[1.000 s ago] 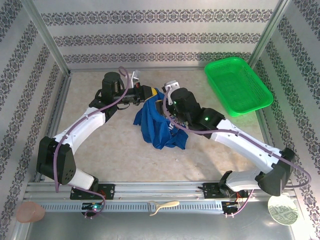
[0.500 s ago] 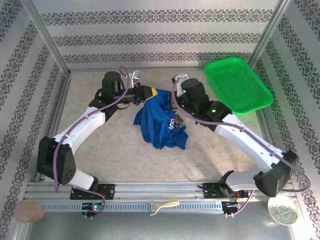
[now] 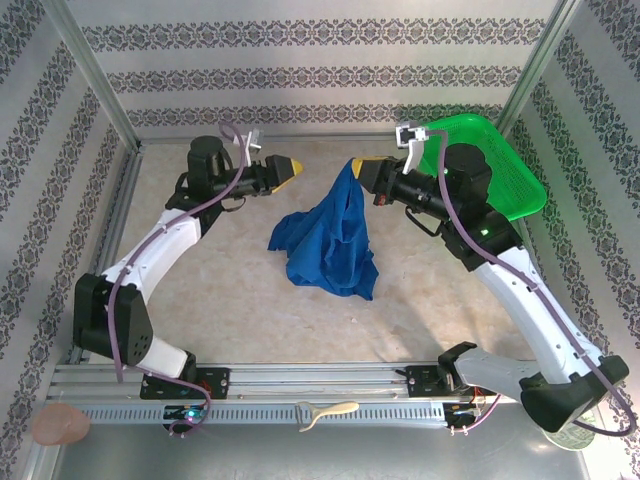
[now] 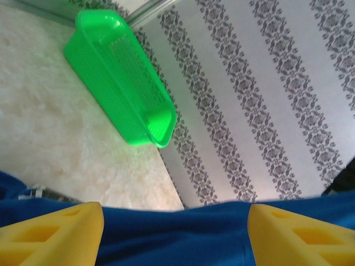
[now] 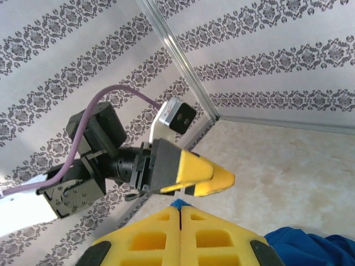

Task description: Fold the inside-out t-shirt

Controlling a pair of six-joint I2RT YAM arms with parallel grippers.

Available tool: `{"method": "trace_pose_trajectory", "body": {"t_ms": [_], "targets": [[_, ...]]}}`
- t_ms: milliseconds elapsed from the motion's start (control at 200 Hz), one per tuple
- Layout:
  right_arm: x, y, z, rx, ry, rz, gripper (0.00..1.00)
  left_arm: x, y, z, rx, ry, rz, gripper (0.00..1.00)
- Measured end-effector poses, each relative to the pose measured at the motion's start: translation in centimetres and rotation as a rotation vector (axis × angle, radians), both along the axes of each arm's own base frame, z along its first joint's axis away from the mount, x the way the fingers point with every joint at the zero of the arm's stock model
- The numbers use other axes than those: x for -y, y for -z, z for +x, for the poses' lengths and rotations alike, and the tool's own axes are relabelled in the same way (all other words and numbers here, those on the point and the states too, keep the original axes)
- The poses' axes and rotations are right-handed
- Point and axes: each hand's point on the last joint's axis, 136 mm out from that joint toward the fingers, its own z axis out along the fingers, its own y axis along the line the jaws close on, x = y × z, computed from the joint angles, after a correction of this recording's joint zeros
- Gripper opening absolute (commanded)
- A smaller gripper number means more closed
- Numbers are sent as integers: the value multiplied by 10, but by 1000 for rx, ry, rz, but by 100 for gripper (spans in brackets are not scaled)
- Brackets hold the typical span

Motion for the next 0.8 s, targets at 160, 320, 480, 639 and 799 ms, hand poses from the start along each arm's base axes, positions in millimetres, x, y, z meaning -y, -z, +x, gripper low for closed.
{"method": "trace_pose_trajectory", "body": {"t_ms": [160, 320, 480, 639, 799], "targets": [[0, 6, 6, -34, 3, 25, 0, 9, 14, -30, 10, -6, 28, 70], [0, 15, 9, -55, 11, 33, 0, 48, -12, -84, 190, 33, 115, 70], [0, 25, 12, -85, 21, 39, 0, 50, -32, -93, 324, -38, 185, 70], [-1, 28, 14, -98, 27, 50, 0, 55, -7, -80, 325, -73, 289, 70], [-1, 27, 15, -93, 31, 57, 0, 64, 26, -76, 292, -56, 386, 69]]}}
